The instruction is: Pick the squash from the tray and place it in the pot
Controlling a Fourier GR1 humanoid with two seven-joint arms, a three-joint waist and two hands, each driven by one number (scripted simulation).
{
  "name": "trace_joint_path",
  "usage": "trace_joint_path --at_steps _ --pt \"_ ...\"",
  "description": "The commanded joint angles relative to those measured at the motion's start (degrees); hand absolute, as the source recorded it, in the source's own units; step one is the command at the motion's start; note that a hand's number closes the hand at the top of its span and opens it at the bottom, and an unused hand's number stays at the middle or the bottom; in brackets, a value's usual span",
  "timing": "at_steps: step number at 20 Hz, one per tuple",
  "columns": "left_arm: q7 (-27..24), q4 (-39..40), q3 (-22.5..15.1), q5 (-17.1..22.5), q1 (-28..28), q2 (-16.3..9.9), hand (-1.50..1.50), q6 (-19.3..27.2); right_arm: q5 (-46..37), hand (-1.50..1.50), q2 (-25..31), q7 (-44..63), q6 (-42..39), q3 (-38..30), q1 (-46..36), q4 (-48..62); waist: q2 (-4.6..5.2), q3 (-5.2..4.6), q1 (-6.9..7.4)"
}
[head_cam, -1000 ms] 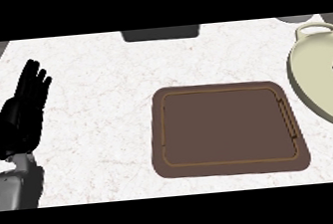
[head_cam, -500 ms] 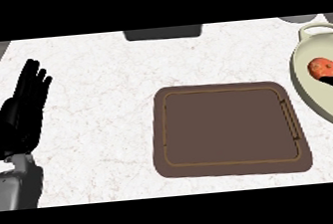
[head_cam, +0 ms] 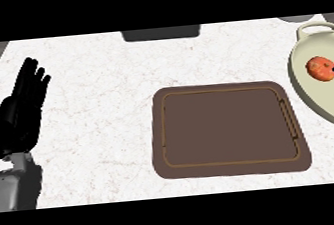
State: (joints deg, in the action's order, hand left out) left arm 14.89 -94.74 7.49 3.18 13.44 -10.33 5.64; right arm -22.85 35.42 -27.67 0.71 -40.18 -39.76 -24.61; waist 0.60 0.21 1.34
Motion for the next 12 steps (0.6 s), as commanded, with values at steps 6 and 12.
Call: trace_joint_path --at_steps 6,12 --pt "-3.23 3.85 1.51 0.79 0.15 -0.50 0.00 -1.39 7.94 -1.50 11.29 -5.89 -12.80 -6.75 4.20 8.33 0.09 -0.02 -0.51" --pt "-0.51 2.89 2.08 0.88 2.43 -1.90 0.00 -1.39 9.57 -1.50 16.02 -9.70 -19.65 -7.36 8.47 11.24 0.06 0.03 -0.52"
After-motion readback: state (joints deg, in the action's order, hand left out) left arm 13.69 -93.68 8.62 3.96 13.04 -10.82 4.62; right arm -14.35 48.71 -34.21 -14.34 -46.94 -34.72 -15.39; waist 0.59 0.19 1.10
